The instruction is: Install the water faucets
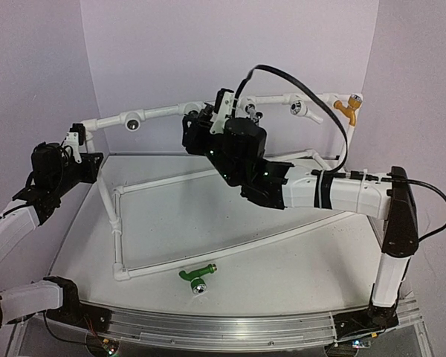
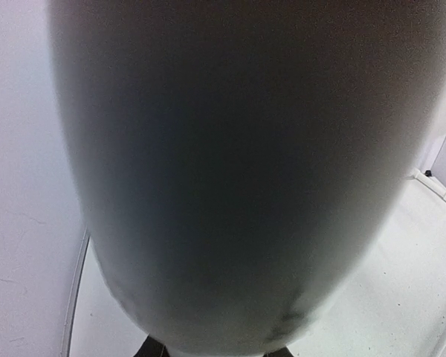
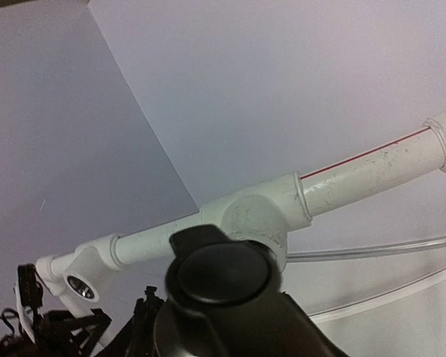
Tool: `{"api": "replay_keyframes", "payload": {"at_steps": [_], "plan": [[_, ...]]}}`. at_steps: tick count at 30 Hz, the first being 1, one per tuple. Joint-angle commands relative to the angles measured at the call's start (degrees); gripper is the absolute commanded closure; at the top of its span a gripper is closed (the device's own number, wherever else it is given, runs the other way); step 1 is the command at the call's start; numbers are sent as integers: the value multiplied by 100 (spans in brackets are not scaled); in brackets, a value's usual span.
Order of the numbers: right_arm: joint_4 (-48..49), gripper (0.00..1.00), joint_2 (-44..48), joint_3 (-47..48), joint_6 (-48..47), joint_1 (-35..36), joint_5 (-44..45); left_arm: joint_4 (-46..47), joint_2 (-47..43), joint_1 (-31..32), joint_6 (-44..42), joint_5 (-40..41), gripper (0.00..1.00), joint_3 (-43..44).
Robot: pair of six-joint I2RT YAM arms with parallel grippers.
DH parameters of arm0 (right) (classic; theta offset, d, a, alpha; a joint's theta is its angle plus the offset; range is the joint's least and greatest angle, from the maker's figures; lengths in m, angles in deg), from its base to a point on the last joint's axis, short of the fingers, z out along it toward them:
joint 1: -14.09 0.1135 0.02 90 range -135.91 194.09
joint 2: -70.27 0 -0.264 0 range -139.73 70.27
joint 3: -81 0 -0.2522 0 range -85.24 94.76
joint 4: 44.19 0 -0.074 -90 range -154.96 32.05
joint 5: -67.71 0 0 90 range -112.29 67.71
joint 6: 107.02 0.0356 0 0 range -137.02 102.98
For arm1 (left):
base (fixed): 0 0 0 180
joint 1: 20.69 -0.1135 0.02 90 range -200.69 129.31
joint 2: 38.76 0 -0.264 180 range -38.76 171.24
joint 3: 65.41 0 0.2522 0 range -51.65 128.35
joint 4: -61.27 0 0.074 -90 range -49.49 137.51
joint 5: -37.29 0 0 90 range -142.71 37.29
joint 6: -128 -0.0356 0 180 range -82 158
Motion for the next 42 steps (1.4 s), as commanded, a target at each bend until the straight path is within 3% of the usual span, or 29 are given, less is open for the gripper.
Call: {"api": "replay_keyframes", "payload": {"at_steps": [1, 6, 10, 13, 16, 23, 29, 33, 38, 42], "plan": [[148, 34, 796, -733, -112, -76, -1115, -412, 2, 26, 425, -14, 100, 135], [-182, 16, 1740, -1819, -469, -52, -2344, -412, 31, 20, 429, -66, 100, 156], [-812, 12, 2299, -2311, -968, -41, -3335, -412, 38, 12, 429, -71, 100, 168], [-1707, 11, 2585, -2439, -1994, -22, -4170, -412, 33, 9, 432, -78, 100, 165], [-2626, 11, 2830, -2467, -3137, 48, -4385, -412, 21, 7, 429, -78, 100, 169], [-3223, 6, 3234, -2273, -5983, 268, -3975, -412, -16, 0, 420, -73, 100, 150], [-3295, 3, 2655, -1347, -8314, 321, -2840, -416, -7, 1, 420, -68, 100, 138], [-3254, 2, 1998, -524, -9837, 322, -1597, -414, -4, 1, 420, -51, 100, 144], [-2809, 2, 1049, 255, -11330, 323, -221, -419, 24, 1, 420, -71, 100, 147], [-1645, 2, 556, 423, -12389, 287, 221, -412, 19, 0, 426, -103, 100, 157]]}}
